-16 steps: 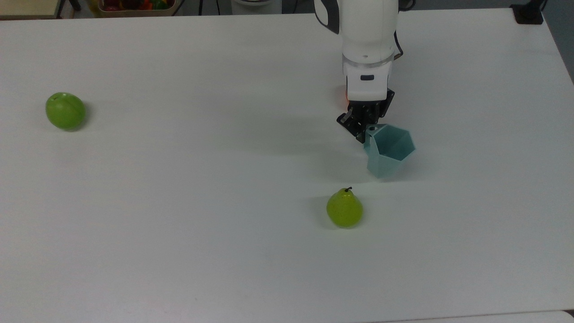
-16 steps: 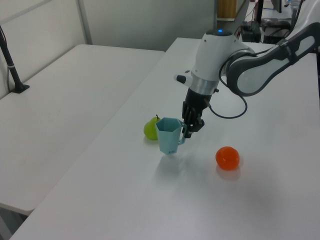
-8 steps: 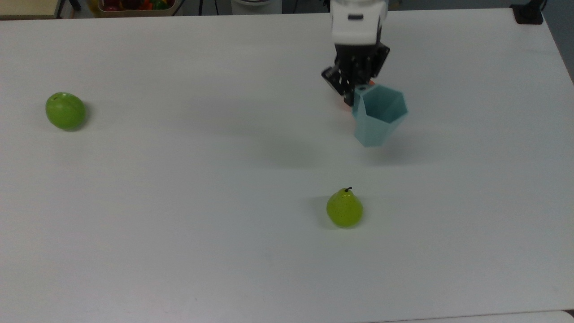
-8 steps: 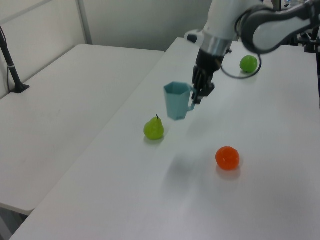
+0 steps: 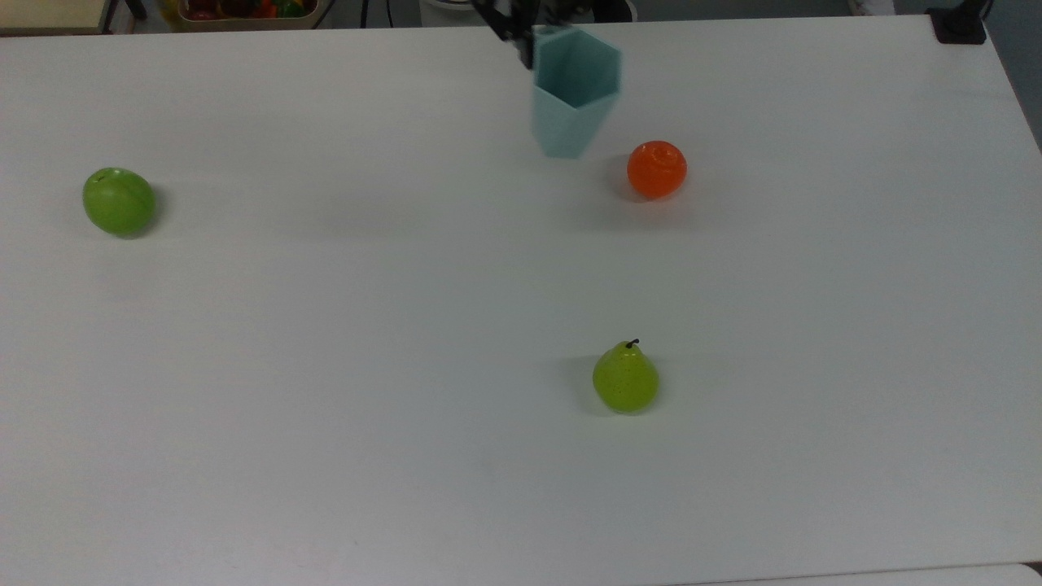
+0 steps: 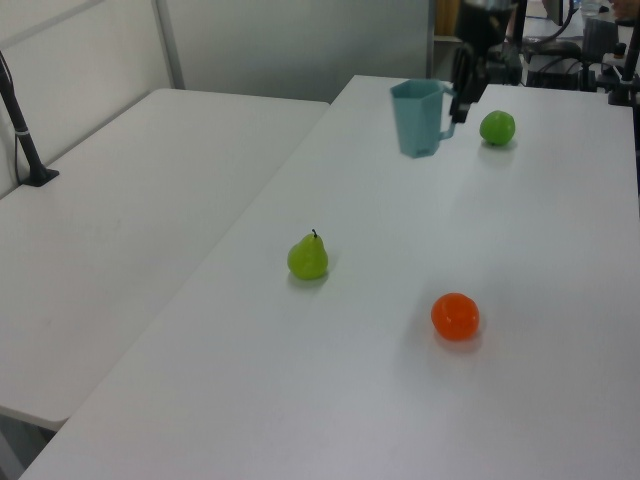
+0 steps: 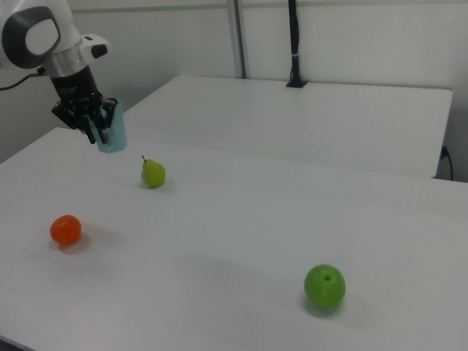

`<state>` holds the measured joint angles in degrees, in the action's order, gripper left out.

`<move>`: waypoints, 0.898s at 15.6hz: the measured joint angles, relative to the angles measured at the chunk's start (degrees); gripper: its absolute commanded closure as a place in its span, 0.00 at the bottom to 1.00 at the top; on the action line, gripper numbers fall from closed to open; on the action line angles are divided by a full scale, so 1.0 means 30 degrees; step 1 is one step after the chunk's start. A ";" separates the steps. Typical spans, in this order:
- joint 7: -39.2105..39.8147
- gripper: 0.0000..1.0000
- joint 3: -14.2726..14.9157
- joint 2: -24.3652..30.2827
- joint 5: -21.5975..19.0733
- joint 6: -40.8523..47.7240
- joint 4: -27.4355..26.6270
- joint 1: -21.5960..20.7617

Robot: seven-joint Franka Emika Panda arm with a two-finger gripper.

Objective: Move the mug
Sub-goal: 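Lift the mug and carry it past the orange toward the apple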

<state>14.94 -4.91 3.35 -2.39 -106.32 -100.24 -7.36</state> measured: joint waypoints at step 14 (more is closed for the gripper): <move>0.1738 0.97 0.5165 0.2206 -0.0035 -0.0139 -0.6328 0.0625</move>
<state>20.16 10.58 9.97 -2.50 -106.74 -119.23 -5.49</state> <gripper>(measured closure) 0.762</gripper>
